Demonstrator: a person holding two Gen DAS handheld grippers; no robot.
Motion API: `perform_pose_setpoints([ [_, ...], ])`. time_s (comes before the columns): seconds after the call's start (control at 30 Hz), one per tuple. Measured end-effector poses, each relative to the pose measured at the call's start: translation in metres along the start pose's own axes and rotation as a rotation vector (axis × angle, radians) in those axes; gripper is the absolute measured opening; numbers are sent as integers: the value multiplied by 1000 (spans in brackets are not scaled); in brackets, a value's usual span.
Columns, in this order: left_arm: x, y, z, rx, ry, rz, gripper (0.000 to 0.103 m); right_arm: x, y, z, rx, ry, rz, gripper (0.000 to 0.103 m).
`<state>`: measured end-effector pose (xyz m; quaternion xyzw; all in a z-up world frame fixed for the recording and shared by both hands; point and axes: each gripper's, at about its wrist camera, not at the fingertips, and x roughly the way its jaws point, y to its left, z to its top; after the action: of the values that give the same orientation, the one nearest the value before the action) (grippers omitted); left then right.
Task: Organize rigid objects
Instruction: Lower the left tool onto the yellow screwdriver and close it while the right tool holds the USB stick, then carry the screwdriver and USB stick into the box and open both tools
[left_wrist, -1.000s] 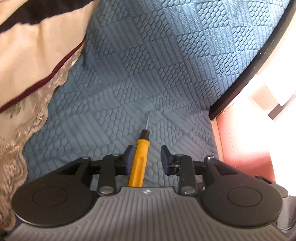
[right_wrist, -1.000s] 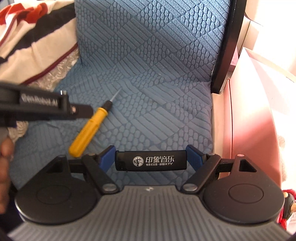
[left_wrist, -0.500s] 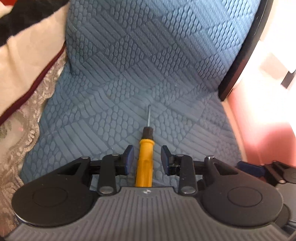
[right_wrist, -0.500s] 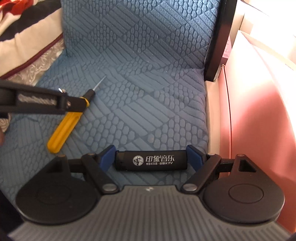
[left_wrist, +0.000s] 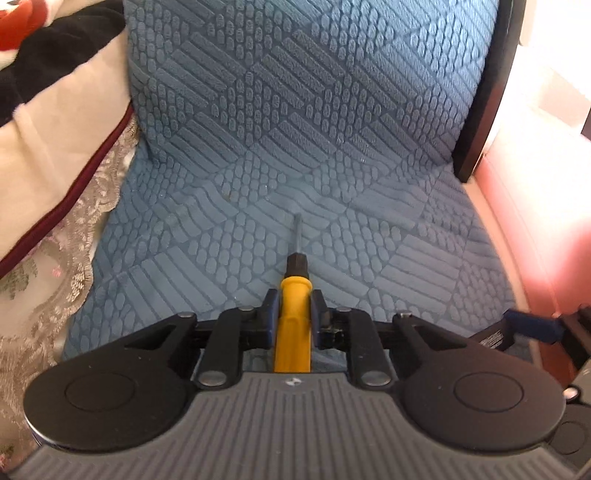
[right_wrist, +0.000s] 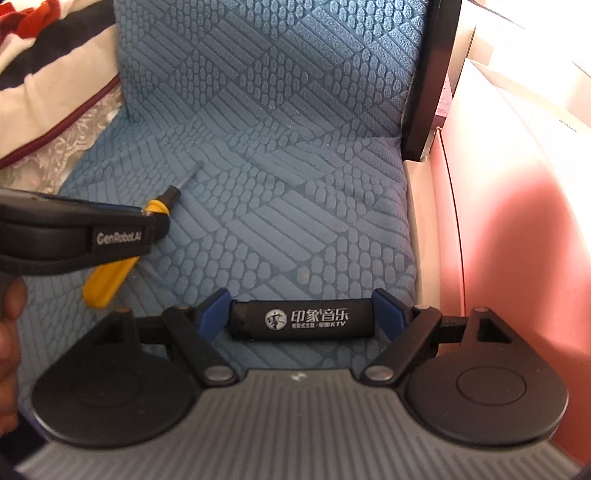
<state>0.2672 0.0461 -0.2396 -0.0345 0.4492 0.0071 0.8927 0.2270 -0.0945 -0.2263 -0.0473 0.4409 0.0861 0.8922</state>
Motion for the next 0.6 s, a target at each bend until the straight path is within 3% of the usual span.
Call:
perform_pose_setpoints([
  [0.43,-44,25,-6,-193,-70,-92,20,-47,1,5,-28,-71,-21,85],
  [0.6,-64,30,-6,-217,-100,-121,20,-68,2,8,-61,-103,-17,85],
])
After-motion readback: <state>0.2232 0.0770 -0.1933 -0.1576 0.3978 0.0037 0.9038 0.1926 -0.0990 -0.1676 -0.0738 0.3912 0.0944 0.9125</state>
